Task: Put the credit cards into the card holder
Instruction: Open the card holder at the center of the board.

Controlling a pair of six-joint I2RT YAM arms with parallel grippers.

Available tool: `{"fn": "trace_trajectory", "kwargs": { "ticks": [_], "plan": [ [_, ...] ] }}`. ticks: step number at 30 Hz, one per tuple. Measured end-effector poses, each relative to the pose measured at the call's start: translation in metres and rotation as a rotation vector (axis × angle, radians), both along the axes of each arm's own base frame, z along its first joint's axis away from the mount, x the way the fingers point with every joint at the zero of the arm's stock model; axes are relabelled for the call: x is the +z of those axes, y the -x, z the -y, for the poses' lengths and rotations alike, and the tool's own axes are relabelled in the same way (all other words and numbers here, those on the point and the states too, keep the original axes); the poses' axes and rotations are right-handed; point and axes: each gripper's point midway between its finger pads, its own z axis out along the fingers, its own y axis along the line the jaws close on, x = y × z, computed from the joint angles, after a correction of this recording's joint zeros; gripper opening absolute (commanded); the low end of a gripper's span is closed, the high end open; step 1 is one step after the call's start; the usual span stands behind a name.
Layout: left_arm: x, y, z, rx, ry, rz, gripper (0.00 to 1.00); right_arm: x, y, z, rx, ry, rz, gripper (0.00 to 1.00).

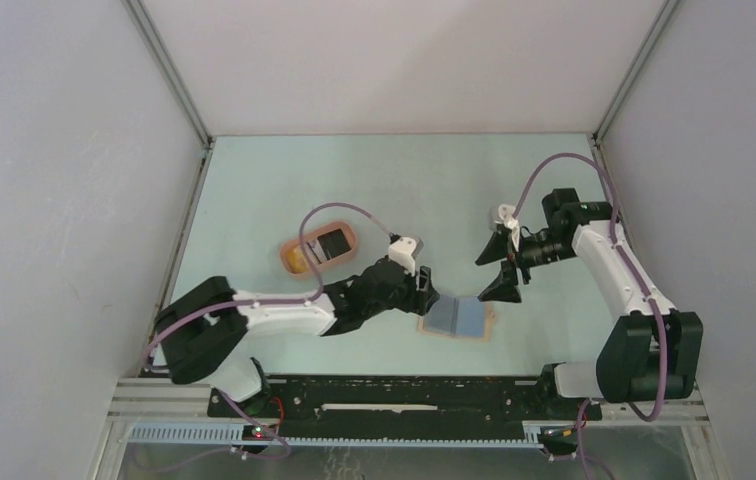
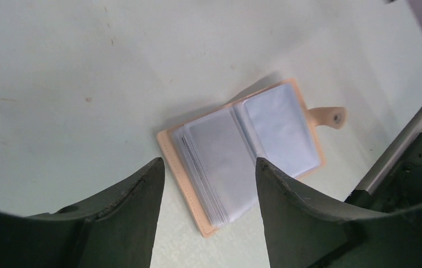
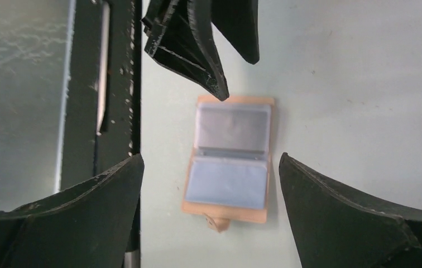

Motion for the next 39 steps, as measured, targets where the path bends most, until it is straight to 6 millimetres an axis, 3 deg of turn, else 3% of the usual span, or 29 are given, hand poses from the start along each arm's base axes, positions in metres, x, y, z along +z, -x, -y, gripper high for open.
{"fn": "trace_trajectory", "kwargs": {
  "ticks": [3, 5, 9, 10, 12, 15, 17, 22, 24, 26, 31, 36, 39],
  "plan": [
    [0.027, 0.001, -0.012, 0.006, 0.052, 0.095, 0.66, 0.009, 0.002, -0.012, 0.006, -0.012, -0.081, 1.0],
    [0.047, 0.003, -0.02, 0.012, 0.091, 0.161, 0.66, 0.001, 0.006, -0.02, -0.009, 0.031, -0.132, 1.0],
    [0.085, 0.007, -0.042, 0.036, 0.175, 0.291, 0.7, -0.027, 0.006, -0.016, -0.154, 0.202, -0.017, 1.0],
    [0.094, 0.007, -0.049, 0.049, 0.192, 0.323, 0.76, -0.025, 0.005, -0.014, -0.201, 0.21, 0.015, 1.0],
    [0.11, 0.008, -0.062, 0.07, 0.221, 0.382, 0.97, -0.011, -0.007, -0.009, -0.322, 0.195, 0.041, 1.0],
    [0.131, 0.007, -0.08, 0.116, 0.258, 0.453, 1.0, 0.008, -0.024, -0.015, -0.376, 0.137, -0.012, 0.82],
    [0.142, 0.005, -0.09, 0.155, 0.283, 0.479, 0.97, 0.007, -0.034, -0.02, -0.371, 0.137, -0.06, 0.71],
    [0.151, 0.001, -0.096, 0.15, 0.338, 0.465, 0.85, -0.049, -0.028, -0.02, -0.379, 0.272, -0.253, 0.28],
    [0.146, 0.005, -0.088, 0.101, 0.357, 0.424, 0.77, -0.066, -0.021, -0.016, -0.387, 0.33, -0.326, 0.17],
    [0.134, 0.012, -0.077, 0.044, 0.359, 0.371, 0.68, -0.08, -0.018, -0.016, -0.377, 0.373, -0.368, 0.12],
    [0.066, 0.034, -0.046, -0.105, 0.278, 0.148, 0.46, -0.125, -0.001, -0.013, -0.334, 0.539, -0.51, 0.08],
    [0.001, 0.051, -0.036, -0.155, 0.177, -0.067, 0.44, -0.149, 0.003, -0.009, -0.328, 0.657, -0.574, 0.03],
    [-0.016, 0.054, -0.027, -0.162, 0.152, -0.145, 0.43, -0.154, -0.001, -0.006, -0.353, 0.693, -0.579, 0.02]
  ]
}}
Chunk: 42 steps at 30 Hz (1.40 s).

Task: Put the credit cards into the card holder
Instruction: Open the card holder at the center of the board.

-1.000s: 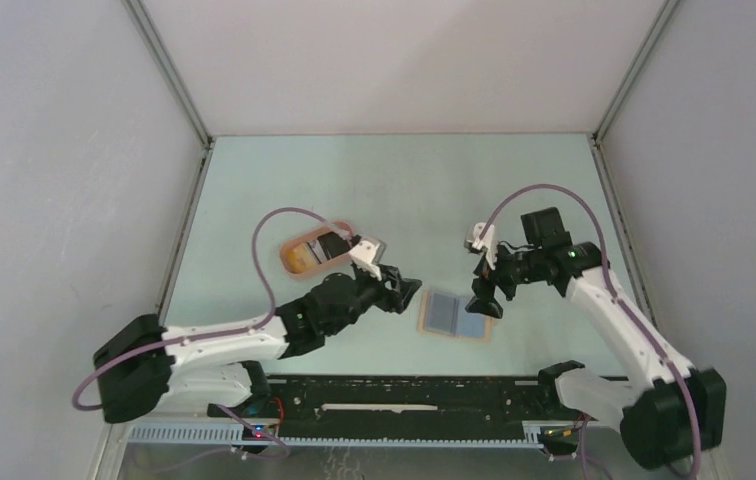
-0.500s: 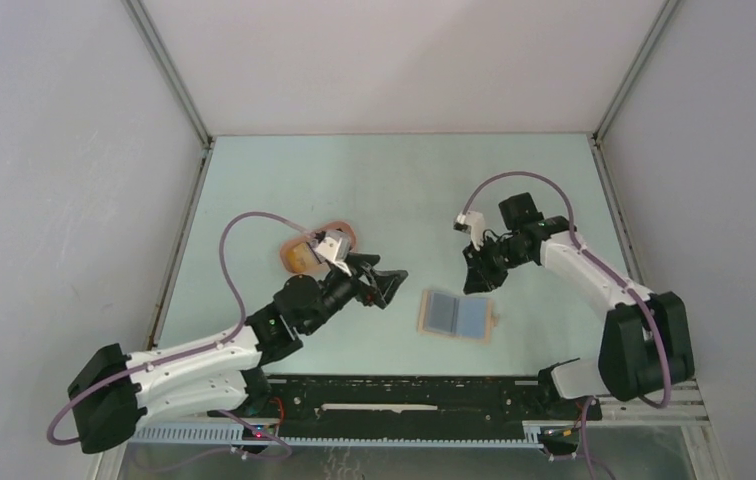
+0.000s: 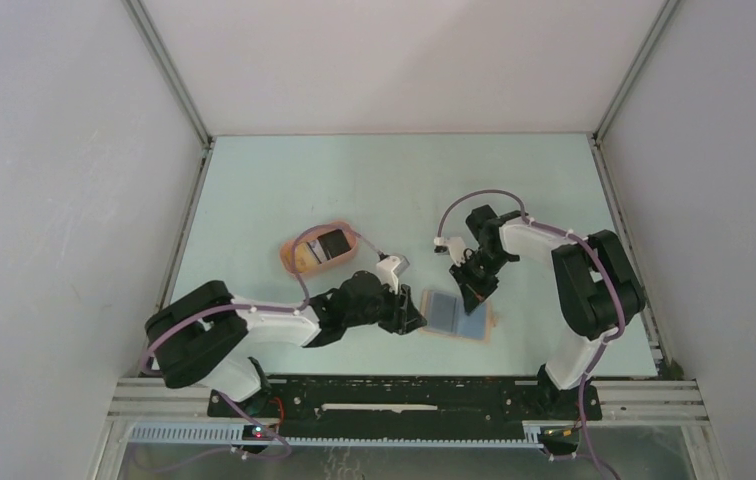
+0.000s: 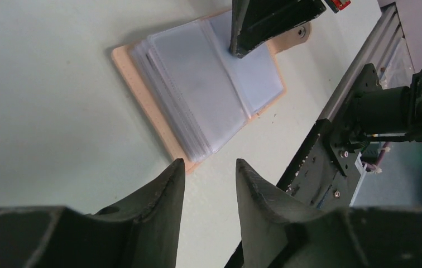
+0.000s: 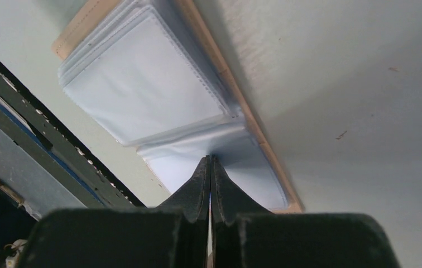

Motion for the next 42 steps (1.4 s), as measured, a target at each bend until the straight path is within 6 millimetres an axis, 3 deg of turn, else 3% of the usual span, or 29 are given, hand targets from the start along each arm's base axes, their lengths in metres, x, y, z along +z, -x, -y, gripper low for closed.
{"fn": "trace_trajectory", "kwargs": {
  "ticks": [9, 13, 21, 33, 42],
  "plan": [
    [0.0, -0.005, 0.029, -0.025, 0.027, -0.073, 0.46, -0.002, -0.003, 0.0, -0.032, 0.033, -0.03, 0.02],
    [-0.001, -0.008, 0.034, -0.019, 0.029, -0.086, 0.51, -0.001, -0.003, -0.001, -0.027, 0.038, -0.036, 0.02],
    [-0.014, -0.01, 0.042, -0.014, 0.011, -0.127, 0.51, -0.001, -0.003, -0.001, -0.026, 0.039, -0.036, 0.02],
    [-0.016, -0.018, 0.054, 0.011, -0.018, -0.162, 0.54, -0.001, -0.003, -0.001, -0.02, 0.046, -0.035, 0.03],
    [-0.016, -0.017, 0.069, -0.029, -0.012, -0.181, 0.54, 0.004, -0.005, -0.006, -0.025, 0.004, -0.039, 0.18]
  ]
}}
